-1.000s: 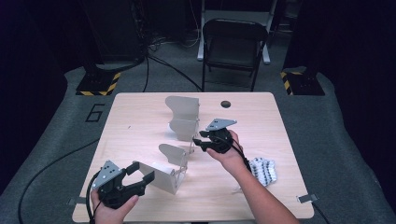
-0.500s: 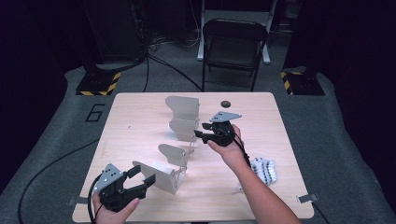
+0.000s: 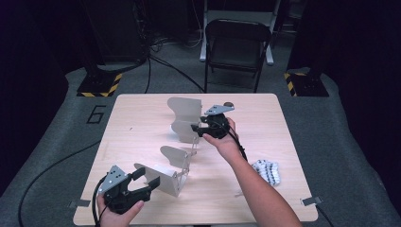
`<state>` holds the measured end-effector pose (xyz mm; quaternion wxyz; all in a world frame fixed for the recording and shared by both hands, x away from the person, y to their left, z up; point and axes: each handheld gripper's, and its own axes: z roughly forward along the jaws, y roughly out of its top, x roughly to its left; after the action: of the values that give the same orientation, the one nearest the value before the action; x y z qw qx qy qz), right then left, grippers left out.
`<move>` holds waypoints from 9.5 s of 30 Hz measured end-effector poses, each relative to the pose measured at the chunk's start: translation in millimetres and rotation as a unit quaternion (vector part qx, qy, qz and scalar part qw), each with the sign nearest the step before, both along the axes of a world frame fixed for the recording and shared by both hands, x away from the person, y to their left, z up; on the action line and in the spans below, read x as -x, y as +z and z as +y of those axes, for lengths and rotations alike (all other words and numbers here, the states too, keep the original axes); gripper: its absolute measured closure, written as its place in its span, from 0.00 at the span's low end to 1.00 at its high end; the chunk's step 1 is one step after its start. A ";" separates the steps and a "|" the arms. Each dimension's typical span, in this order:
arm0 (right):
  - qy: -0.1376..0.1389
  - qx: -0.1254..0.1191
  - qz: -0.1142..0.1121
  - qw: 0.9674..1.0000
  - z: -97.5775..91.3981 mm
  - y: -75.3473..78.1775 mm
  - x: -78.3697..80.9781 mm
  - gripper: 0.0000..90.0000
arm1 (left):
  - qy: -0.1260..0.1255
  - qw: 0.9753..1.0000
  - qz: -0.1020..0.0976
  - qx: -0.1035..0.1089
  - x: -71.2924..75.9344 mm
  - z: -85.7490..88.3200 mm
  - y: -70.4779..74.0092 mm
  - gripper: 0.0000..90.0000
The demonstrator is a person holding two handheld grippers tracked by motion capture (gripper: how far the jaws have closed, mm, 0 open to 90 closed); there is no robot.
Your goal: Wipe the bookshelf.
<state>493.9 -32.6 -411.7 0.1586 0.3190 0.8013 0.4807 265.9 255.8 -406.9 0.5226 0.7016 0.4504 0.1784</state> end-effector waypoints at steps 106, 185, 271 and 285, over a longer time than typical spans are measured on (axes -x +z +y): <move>-0.027 -0.004 0.033 0.999 -31.8 7.4 58.0 0.69 | 0.081 0.996 0.011 -0.031 -25.1 23.7 -29.7 0.61; -0.066 -0.090 -0.023 0.994 -132.8 -11.0 181.7 0.52 | 0.091 0.996 0.006 -0.023 -49.8 55.5 -56.9 0.46; -0.086 -0.209 0.117 0.967 -146.6 -31.9 118.4 0.85 | 0.030 0.998 -0.010 -0.054 -72.8 43.7 -62.7 0.42; -0.084 -0.210 0.151 0.962 -145.4 -37.3 104.6 0.85 | 0.025 0.998 -0.010 -0.057 -74.0 43.9 -62.8 0.41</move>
<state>389.3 -178.0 -449.0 0.0052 0.4796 0.6675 0.5696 339.8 299.7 -469.8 0.4812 0.7171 0.4518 0.2238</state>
